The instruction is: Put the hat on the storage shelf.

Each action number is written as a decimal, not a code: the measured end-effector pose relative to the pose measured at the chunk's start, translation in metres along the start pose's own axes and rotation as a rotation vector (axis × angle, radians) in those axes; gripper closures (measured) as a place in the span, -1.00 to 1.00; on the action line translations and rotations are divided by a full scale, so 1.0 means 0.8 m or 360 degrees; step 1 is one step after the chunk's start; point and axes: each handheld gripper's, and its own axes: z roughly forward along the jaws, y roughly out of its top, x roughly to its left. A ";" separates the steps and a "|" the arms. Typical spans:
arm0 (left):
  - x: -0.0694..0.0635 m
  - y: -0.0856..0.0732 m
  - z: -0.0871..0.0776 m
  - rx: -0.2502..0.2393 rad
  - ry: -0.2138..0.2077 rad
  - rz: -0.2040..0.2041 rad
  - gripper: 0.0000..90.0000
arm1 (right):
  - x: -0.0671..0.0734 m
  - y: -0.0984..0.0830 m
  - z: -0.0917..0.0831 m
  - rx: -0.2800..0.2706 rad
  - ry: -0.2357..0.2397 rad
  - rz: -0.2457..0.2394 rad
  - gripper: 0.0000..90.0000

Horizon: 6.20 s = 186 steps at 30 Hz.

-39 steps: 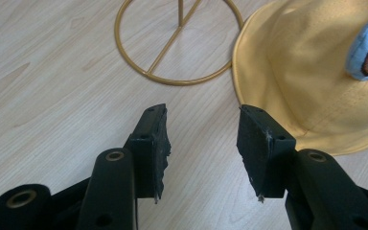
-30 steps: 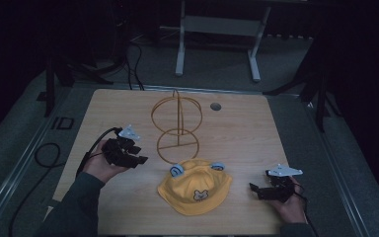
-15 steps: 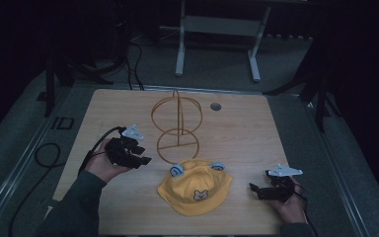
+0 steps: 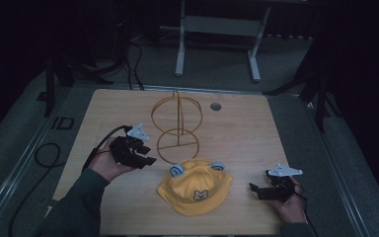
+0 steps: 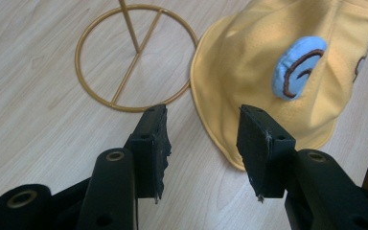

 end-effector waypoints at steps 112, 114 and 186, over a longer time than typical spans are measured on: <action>-0.076 0.112 0.074 0.0339 -0.0219 0.0557 0.86 | 0.000 0.000 0.000 0.0000 0.0000 0.0000 -0.75; -0.072 0.110 0.067 0.0330 -0.0206 0.0545 0.86 | 0.000 0.000 0.000 0.0000 0.0001 0.0000 -0.75; 0.074 0.011 -0.147 0.0196 0.0195 0.0027 0.86 | 0.000 0.000 0.000 0.0001 0.0000 0.0001 -0.75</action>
